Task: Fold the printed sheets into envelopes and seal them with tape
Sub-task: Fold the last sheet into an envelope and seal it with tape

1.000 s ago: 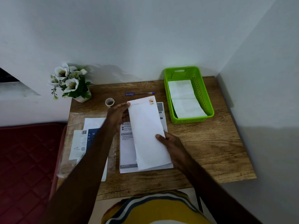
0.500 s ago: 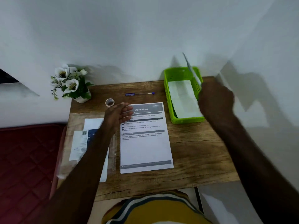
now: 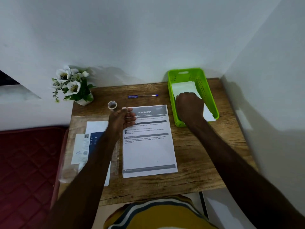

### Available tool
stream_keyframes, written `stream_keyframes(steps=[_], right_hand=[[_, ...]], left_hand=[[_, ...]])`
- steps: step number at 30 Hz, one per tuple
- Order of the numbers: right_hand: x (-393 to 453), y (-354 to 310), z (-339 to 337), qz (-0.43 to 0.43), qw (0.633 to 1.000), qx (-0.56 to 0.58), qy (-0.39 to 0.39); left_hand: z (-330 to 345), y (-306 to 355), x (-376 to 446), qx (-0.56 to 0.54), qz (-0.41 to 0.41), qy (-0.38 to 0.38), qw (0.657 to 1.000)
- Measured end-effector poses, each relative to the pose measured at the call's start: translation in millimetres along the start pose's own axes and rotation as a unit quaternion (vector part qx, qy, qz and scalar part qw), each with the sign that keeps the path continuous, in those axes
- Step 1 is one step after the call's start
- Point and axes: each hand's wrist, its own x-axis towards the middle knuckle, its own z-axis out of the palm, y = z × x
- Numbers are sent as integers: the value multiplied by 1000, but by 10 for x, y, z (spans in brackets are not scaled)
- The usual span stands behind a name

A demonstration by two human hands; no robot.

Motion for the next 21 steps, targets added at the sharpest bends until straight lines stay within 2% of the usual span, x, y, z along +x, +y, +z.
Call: stream_keyframes(steps=[3, 4, 8, 10, 12, 14, 15, 21], right_hand=[[-260, -181, -92, -32, 987, 80, 135], [-372, -259, -86, -53, 982, 101, 148], [-669, -517, 155, -152, 975, 141, 81], [-658, -593, 318, -169, 975, 144, -6], [-560, -633, 460, -163, 974, 133, -82], [-401, -640, 549, -157, 975, 115, -110], [-316, -644, 575, -160, 974, 106, -118], [-22, -625, 636, -171, 965, 78, -180]], left_hand=[[4, -5, -31, 38, 44, 15, 998], [19, -5, -41, 53, 60, 18, 997], [81, -65, -85, 142, 134, 77, 978], [77, -129, -87, 274, 208, 108, 933], [68, -168, -65, 420, 292, 84, 855], [52, -156, -3, 516, 340, 42, 785], [44, -125, 32, 549, 343, 26, 762], [24, -89, 151, 639, 285, -80, 710]])
